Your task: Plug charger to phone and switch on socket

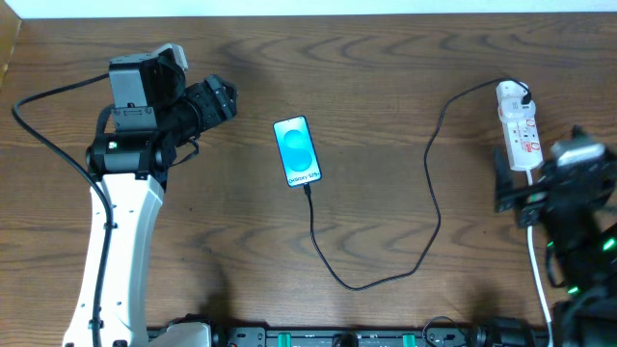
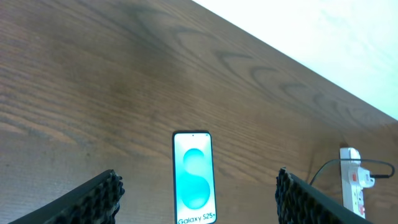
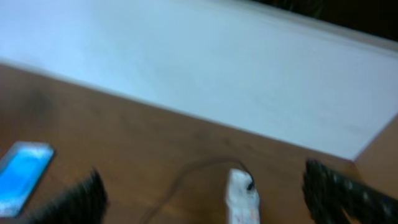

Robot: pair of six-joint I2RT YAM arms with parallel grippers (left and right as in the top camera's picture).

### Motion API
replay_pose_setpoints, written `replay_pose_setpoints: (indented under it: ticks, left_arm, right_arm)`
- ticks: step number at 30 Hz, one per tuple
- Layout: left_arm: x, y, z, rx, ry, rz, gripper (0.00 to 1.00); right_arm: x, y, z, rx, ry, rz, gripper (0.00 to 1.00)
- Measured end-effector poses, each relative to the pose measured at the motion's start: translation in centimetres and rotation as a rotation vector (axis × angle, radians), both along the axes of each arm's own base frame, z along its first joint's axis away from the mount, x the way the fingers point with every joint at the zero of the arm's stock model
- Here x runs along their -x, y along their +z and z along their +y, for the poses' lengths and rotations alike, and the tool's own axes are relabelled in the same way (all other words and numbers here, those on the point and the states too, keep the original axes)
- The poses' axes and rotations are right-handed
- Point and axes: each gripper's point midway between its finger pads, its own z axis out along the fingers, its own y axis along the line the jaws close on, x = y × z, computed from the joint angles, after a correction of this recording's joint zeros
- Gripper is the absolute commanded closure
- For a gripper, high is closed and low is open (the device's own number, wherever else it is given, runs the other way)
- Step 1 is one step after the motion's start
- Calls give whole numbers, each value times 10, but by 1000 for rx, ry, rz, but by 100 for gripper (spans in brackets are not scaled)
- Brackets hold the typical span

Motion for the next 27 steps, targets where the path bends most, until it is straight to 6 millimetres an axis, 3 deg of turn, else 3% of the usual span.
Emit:
replay_pose_setpoints:
  ticks: [7,10,16,21,27]
  left_arm:
    - [0,0,0,0,0,0,20]
    - [0,0,0,0,0,0,20]
    - [0,0,0,1,-1,0,20]
    - [0,0,0,1,-1,0,20]
    - [0,0,0,1,-1,0,20]
  right_arm:
    - [6,-71,4,47,21,-134,1]
    - [7,-91,8,56,41,-178,1]
    - [7,-152,20,52,97,-142,1]
    - [12,-176,26,46,125,-97,1]
    - [13,-173,28,45,134,-115,1]
